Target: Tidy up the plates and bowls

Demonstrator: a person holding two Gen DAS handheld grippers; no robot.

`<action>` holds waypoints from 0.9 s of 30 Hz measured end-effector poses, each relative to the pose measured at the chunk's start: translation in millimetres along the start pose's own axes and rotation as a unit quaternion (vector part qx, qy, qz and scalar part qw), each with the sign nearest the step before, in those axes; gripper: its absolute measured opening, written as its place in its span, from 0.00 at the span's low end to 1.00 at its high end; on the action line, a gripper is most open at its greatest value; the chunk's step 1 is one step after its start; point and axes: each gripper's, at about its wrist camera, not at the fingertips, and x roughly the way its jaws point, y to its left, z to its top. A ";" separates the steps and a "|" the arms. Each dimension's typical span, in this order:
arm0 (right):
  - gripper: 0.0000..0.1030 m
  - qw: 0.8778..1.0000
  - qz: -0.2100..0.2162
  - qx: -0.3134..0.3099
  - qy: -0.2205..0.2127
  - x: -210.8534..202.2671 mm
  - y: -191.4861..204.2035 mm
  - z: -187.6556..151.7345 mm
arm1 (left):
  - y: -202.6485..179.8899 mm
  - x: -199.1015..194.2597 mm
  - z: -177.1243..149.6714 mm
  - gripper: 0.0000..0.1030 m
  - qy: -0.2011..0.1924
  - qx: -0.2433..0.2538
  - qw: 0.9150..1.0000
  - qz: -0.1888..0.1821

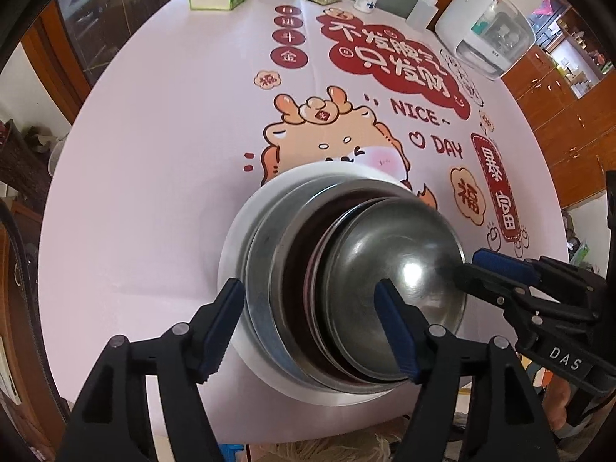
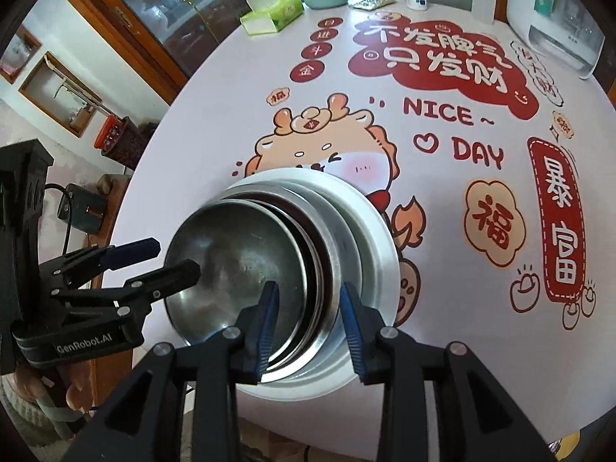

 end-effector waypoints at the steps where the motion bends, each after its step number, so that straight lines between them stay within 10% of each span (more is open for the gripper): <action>1: 0.32 1.000 0.001 0.000 -0.001 -1.8 -0.2 -1.0 | -1.6 -4.0 -0.8 0.67 -0.002 -0.001 1.000 -0.003; 27: 0.40 0.997 0.013 0.017 -0.072 -104.3 -46.4 -34.2 | -106.2 -95.1 -21.8 0.93 -0.091 0.027 0.995 -0.009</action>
